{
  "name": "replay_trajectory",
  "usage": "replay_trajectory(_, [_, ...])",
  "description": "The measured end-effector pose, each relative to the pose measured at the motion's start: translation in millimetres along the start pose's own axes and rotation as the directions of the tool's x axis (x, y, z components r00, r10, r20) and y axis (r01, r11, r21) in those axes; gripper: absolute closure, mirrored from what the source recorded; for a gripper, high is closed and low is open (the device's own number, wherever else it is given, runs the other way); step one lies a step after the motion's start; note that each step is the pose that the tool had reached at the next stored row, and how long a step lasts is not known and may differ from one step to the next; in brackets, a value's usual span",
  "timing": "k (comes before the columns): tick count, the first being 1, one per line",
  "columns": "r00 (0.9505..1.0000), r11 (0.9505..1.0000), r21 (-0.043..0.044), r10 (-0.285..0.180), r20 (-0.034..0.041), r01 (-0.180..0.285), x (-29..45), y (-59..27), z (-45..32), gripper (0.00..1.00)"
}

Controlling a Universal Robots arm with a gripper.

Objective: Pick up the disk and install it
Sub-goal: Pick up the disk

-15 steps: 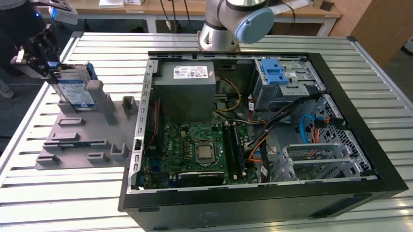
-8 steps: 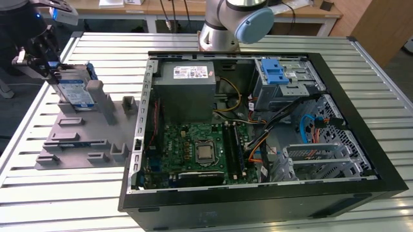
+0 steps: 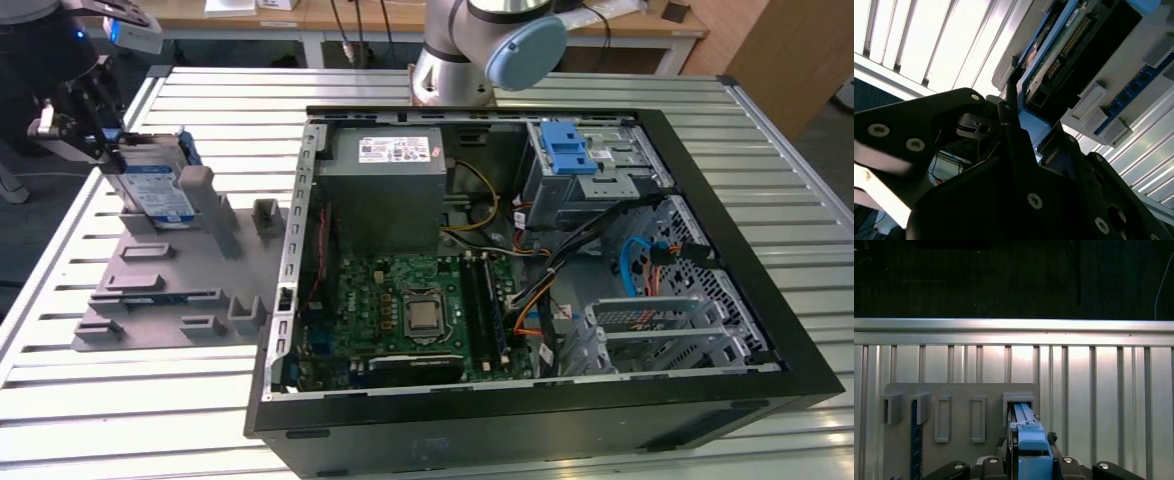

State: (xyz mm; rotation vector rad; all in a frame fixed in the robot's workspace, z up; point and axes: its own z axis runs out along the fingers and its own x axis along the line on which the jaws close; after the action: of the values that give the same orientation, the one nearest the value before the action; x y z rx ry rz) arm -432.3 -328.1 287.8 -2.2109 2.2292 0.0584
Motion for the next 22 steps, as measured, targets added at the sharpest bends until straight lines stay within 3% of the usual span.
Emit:
replay_trajectory(7, [1.0,1.0,0.0001,0.0,-0.0057,0.0,0.2,0.0,0.0,0.64])
replay_trajectory(14, [1.0,1.0,0.0001,0.0,-0.0061,0.0,0.1,0.0,0.0,0.64])
replay_trajectory(22, [1.0,1.0,0.0001,0.0,-0.0062,0.0,0.0,0.2,-6.7,0.64])
